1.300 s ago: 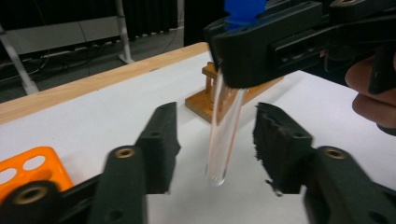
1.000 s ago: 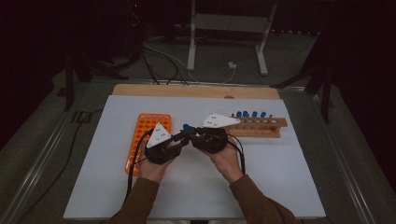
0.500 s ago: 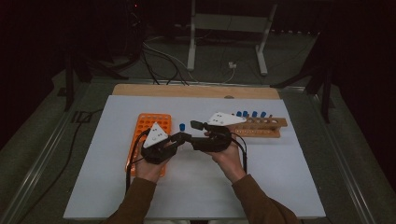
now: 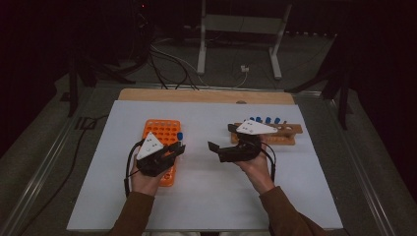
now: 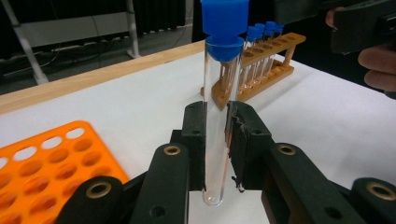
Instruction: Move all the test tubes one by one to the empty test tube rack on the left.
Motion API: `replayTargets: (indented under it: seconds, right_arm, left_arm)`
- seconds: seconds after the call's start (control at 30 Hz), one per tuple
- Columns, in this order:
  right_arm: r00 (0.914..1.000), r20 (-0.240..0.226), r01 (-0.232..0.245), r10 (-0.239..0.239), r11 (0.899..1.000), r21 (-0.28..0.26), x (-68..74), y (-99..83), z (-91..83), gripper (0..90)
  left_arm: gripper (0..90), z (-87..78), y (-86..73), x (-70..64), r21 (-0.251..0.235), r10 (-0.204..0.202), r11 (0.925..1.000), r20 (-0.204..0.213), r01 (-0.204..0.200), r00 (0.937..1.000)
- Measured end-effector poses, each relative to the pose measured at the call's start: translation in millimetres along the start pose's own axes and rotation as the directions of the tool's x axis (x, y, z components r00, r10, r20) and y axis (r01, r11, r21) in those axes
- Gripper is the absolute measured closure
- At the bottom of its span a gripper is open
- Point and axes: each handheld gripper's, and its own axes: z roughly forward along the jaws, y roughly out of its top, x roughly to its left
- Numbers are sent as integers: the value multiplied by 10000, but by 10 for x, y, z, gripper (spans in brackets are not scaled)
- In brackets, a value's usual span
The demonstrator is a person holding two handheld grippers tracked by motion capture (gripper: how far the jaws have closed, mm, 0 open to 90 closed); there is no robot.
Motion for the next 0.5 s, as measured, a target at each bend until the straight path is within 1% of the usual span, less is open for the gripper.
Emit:
replayTargets:
  seconds: [0.1, 0.2, 0.33, 0.5]
  right_arm:
    - [9994, 286, 177, -179, 9998, 73, -50, -55, -74, 22]
    - [9991, 375, 180, -182, 9998, 68, -100, -109, -140, 17]
    - [9979, 623, 194, -198, 9998, 69, -162, -177, -225, 11]
    - [9944, 1034, 225, -233, 9997, 91, -241, -261, -333, 11]
  left_arm:
    - [779, -67, -35, 26, -21, -94, 10000, -73, 94, 9999]
    - [778, -127, -73, 46, -28, -117, 9999, -135, 117, 9998]
    - [778, -197, -131, 63, -12, -148, 9999, -186, 148, 9997]
    - [778, -273, -218, 67, 68, -157, 9999, -196, 159, 9997]
